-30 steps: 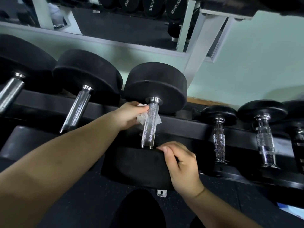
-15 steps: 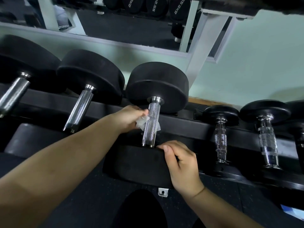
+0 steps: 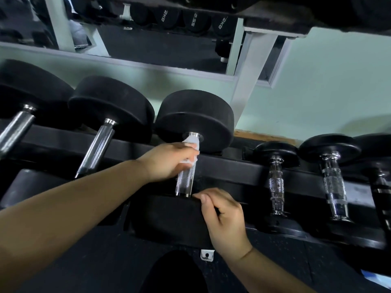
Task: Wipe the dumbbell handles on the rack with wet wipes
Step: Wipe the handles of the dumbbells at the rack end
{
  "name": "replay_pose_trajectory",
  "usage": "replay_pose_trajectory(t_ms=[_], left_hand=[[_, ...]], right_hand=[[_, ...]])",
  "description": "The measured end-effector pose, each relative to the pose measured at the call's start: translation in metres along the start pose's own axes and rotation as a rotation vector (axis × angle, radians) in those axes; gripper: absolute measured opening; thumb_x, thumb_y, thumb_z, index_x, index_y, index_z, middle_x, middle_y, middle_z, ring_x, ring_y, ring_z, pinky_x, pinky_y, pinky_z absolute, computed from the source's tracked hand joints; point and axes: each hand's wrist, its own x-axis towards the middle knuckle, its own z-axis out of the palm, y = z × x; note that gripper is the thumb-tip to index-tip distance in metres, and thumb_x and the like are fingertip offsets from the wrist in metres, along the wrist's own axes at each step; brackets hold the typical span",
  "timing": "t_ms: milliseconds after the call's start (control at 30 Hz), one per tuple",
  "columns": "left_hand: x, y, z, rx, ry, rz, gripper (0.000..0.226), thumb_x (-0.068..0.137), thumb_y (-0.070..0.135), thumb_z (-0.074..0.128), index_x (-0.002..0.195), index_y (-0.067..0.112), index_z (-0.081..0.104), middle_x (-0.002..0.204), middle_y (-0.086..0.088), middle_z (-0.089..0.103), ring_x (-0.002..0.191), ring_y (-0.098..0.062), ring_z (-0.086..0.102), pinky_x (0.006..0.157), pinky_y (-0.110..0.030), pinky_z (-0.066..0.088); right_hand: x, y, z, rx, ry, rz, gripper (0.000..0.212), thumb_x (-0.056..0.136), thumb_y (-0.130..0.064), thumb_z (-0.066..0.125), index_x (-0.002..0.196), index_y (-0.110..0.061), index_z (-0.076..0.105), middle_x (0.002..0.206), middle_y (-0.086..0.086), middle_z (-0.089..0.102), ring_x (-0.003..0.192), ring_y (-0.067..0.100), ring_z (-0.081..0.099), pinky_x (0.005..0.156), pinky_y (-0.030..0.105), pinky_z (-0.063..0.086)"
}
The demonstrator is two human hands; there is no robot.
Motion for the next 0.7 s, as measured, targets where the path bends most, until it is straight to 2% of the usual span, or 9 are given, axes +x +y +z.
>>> replay_pose_trajectory(t_ms=[100,167,267,333,433,533,600,633,700], left_hand=[[-0.006,-0.001,0.005,0.163,-0.077,0.207,0.042,0.078,0.035,0.042,0.093,0.008,0.070,0.103,-0.008,0.071,0.088,-0.021,0.070,0.067,-0.026,0.054],[-0.004,-0.009,0.005,0.261,-0.080,0.285,0.042,0.080,0.034,0.041,0.095,0.008,0.071,0.100,-0.009,0.071,0.087,-0.022,0.070,0.063,-0.030,0.056],[0.011,-0.007,-0.006,0.174,-0.083,0.121,0.064,0.078,0.046,0.029,0.113,0.006,0.064,0.122,-0.009,0.062,0.109,-0.024,0.061,0.087,-0.031,0.048],[0.017,-0.006,-0.005,0.083,0.019,0.019,0.072,0.074,0.051,0.024,0.113,0.005,0.063,0.126,-0.006,0.059,0.113,-0.024,0.058,0.092,-0.030,0.044],[0.004,0.008,0.000,-0.003,-0.012,0.035,0.062,0.076,0.052,0.024,0.093,0.008,0.064,0.103,0.009,0.059,0.092,-0.014,0.060,0.080,-0.032,0.045],[-0.010,0.019,0.001,-0.049,-0.224,0.000,0.021,0.089,0.037,0.045,0.079,0.020,0.054,0.072,0.015,0.061,0.068,0.007,0.053,0.064,-0.015,0.039],[-0.011,0.023,-0.006,-0.131,-0.278,-0.065,0.023,0.088,0.021,0.058,0.070,0.033,0.049,0.062,0.029,0.059,0.067,0.016,0.052,0.064,-0.006,0.036],[-0.012,0.024,-0.009,-0.199,-0.224,-0.114,0.028,0.086,0.017,0.062,0.067,0.034,0.050,0.061,0.034,0.058,0.067,0.018,0.052,0.064,-0.004,0.036],[-0.012,0.026,-0.016,-0.487,0.036,-0.243,0.025,0.082,0.010,0.065,0.066,0.028,0.058,0.061,0.031,0.061,0.063,0.014,0.054,0.062,-0.003,0.038]], right_hand=[[0.000,0.000,0.001,0.007,-0.010,0.004,0.035,0.088,-0.027,0.044,0.073,-0.007,0.068,0.072,-0.002,0.066,0.071,0.006,0.058,0.066,0.019,0.046],[0.001,-0.001,0.001,0.026,-0.012,0.021,0.035,0.087,-0.025,0.043,0.072,-0.006,0.068,0.071,-0.001,0.066,0.071,0.007,0.058,0.066,0.021,0.047],[0.002,0.000,0.000,0.041,-0.022,0.020,0.036,0.087,-0.026,0.043,0.071,-0.005,0.068,0.071,0.000,0.066,0.071,0.008,0.058,0.066,0.023,0.047],[0.002,0.000,-0.001,0.036,-0.021,0.005,0.036,0.088,-0.028,0.044,0.071,-0.006,0.068,0.071,0.000,0.066,0.070,0.009,0.058,0.066,0.023,0.047],[0.003,-0.001,0.000,0.035,-0.008,-0.009,0.037,0.089,-0.030,0.045,0.072,-0.007,0.068,0.070,0.000,0.065,0.069,0.008,0.057,0.065,0.021,0.046],[0.003,-0.002,0.000,0.051,0.000,-0.012,0.034,0.086,-0.025,0.044,0.072,-0.006,0.068,0.070,0.001,0.066,0.070,0.008,0.058,0.065,0.022,0.047],[0.002,-0.002,0.000,0.057,0.004,-0.016,0.033,0.086,-0.024,0.045,0.072,-0.006,0.068,0.071,0.001,0.066,0.070,0.008,0.058,0.065,0.023,0.047],[0.002,-0.002,0.000,0.064,0.006,-0.014,0.033,0.086,-0.024,0.045,0.072,-0.007,0.069,0.071,0.000,0.066,0.070,0.007,0.058,0.065,0.022,0.047],[0.002,-0.002,0.001,0.091,0.019,-0.002,0.030,0.086,-0.023,0.045,0.073,-0.008,0.068,0.073,-0.005,0.064,0.071,0.005,0.057,0.066,0.015,0.046]])
